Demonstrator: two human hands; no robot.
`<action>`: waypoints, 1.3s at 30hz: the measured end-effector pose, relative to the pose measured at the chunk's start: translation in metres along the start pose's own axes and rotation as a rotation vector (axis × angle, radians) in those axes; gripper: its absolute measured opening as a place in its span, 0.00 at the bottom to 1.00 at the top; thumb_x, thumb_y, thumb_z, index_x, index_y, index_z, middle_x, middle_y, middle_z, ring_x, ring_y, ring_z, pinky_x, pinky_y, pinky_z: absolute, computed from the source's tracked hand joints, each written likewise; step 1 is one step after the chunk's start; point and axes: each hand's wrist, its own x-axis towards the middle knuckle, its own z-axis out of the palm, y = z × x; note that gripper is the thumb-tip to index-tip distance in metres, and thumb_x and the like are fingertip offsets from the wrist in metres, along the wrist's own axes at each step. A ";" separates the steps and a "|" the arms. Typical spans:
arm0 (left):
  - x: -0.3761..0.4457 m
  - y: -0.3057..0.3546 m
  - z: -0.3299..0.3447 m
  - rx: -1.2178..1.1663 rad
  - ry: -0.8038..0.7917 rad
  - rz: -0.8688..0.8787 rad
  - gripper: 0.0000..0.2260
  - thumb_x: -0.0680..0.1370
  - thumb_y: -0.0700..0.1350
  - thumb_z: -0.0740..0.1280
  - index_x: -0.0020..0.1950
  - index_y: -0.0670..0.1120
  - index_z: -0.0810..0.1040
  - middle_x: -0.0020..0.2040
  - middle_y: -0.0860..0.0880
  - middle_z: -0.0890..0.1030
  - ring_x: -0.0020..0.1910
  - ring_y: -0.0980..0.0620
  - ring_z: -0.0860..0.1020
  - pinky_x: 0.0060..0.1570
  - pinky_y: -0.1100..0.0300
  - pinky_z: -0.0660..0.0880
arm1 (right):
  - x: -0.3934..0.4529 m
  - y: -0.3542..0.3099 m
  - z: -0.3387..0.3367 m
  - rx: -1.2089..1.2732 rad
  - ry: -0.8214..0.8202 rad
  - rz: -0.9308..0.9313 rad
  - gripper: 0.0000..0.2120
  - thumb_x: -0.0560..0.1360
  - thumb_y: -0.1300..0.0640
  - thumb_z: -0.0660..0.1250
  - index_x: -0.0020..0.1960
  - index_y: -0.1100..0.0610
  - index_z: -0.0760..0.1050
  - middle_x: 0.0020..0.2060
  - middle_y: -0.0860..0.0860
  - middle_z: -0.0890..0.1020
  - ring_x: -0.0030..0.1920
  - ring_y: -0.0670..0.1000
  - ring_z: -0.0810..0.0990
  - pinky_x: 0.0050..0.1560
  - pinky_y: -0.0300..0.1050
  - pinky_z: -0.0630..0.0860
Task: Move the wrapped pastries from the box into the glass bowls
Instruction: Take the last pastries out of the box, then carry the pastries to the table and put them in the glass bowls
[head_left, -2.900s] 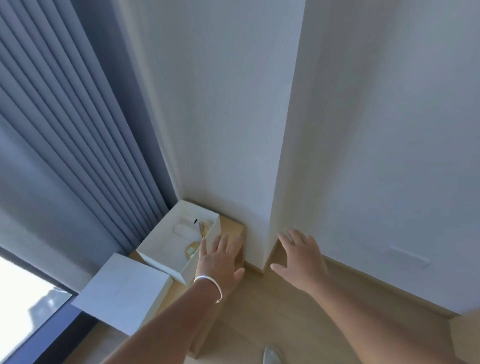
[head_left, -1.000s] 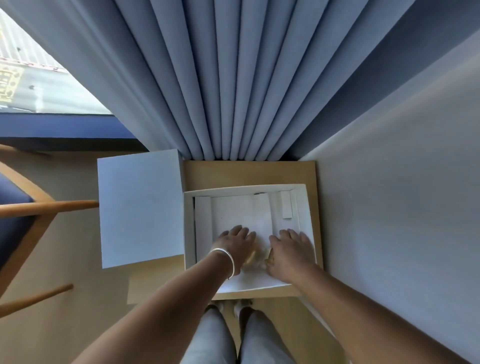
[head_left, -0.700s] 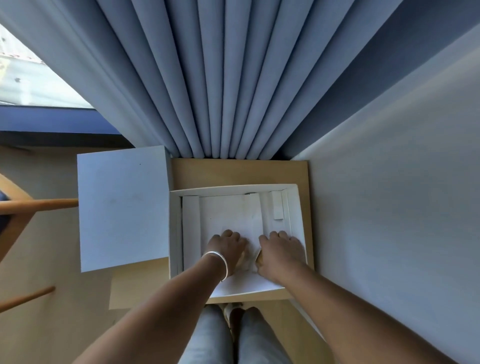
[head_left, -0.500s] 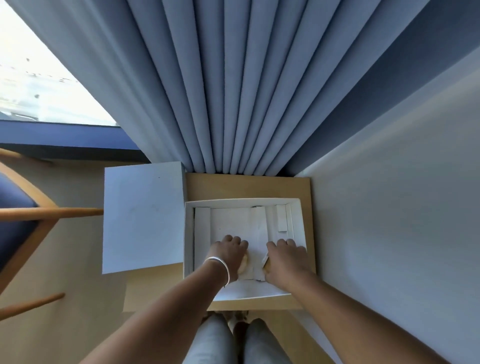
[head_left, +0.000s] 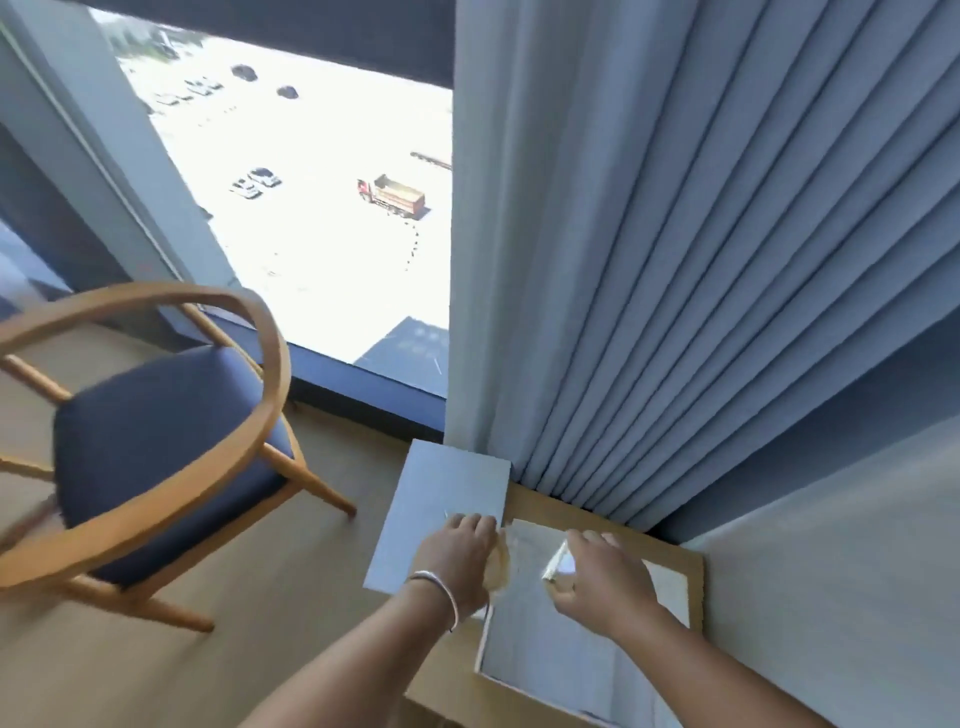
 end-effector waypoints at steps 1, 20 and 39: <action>-0.013 -0.017 -0.012 -0.010 0.037 -0.051 0.28 0.68 0.48 0.73 0.64 0.49 0.64 0.63 0.48 0.72 0.64 0.46 0.69 0.58 0.54 0.72 | 0.004 -0.018 -0.013 -0.018 0.028 -0.052 0.23 0.70 0.39 0.64 0.60 0.50 0.67 0.58 0.47 0.75 0.59 0.52 0.71 0.52 0.47 0.70; -0.413 -0.193 -0.058 0.001 0.371 -1.246 0.31 0.68 0.54 0.73 0.66 0.51 0.63 0.63 0.53 0.70 0.64 0.52 0.66 0.54 0.58 0.71 | -0.077 -0.431 -0.061 -0.031 0.261 -1.311 0.34 0.71 0.39 0.64 0.73 0.49 0.62 0.70 0.43 0.69 0.71 0.48 0.62 0.71 0.45 0.59; -0.567 -0.240 -0.013 -0.001 0.493 -1.495 0.28 0.71 0.56 0.70 0.66 0.51 0.63 0.62 0.54 0.71 0.63 0.52 0.68 0.60 0.60 0.67 | -0.179 -0.577 -0.015 -0.174 0.207 -1.607 0.32 0.71 0.37 0.63 0.71 0.46 0.61 0.68 0.42 0.69 0.70 0.48 0.63 0.71 0.43 0.57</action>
